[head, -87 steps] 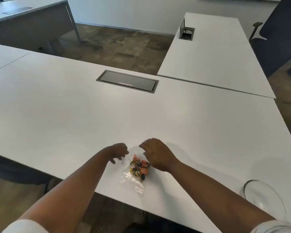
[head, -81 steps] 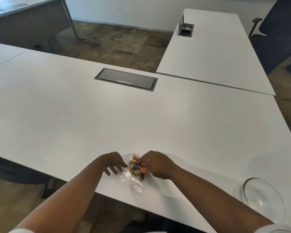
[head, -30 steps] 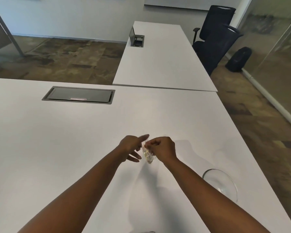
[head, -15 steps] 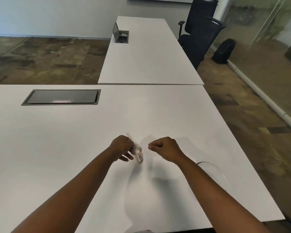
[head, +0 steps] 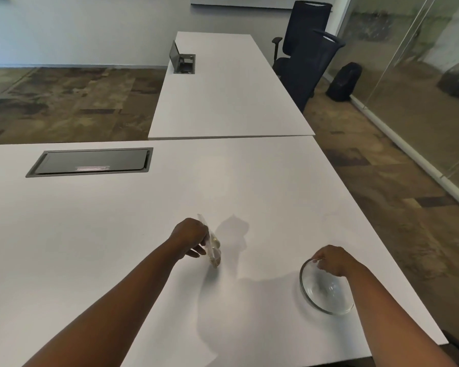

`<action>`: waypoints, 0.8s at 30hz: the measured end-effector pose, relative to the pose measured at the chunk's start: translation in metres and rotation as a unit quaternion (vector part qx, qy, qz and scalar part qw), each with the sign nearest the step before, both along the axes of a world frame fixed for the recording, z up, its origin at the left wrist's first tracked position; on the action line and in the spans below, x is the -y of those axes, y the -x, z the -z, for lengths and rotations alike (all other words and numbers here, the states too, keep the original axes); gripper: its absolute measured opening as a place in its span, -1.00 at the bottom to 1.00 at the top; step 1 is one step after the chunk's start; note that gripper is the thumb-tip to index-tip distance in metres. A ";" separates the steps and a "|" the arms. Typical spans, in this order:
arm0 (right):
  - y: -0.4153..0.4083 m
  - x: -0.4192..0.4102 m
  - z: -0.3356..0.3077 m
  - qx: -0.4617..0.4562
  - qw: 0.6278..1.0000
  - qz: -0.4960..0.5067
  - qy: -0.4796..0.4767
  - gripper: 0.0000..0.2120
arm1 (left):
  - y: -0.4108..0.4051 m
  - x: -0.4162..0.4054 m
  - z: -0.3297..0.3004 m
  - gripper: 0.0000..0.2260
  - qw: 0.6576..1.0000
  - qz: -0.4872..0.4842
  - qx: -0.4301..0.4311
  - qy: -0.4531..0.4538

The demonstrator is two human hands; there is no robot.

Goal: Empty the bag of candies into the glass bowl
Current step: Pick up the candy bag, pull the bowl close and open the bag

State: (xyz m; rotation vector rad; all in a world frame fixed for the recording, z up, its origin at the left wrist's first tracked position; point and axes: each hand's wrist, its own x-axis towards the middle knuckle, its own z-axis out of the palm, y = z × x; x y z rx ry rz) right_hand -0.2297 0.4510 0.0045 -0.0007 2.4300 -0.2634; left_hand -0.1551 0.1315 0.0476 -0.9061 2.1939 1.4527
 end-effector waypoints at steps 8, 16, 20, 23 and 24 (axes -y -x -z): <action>0.007 0.011 -0.008 0.025 0.994 0.091 0.062 -0.73 | -0.001 0.007 0.000 -0.74 1.000 0.010 -0.004 0.026; 0.008 0.059 0.002 0.002 0.970 0.190 0.155 -0.69 | -0.004 0.016 0.000 -0.71 0.998 0.015 -0.012 0.065; 0.008 0.089 0.008 -0.038 0.969 0.180 0.166 -0.84 | -0.010 0.021 0.001 -0.68 0.997 0.025 -0.006 0.072; 0.007 0.106 0.011 -0.047 0.979 0.144 0.136 -0.82 | -0.013 0.021 0.000 -0.66 0.997 0.034 -0.001 0.076; 0.007 0.110 0.013 -0.052 0.979 0.148 0.132 -0.77 | -0.014 0.021 -0.001 -0.66 0.996 0.036 0.000 0.078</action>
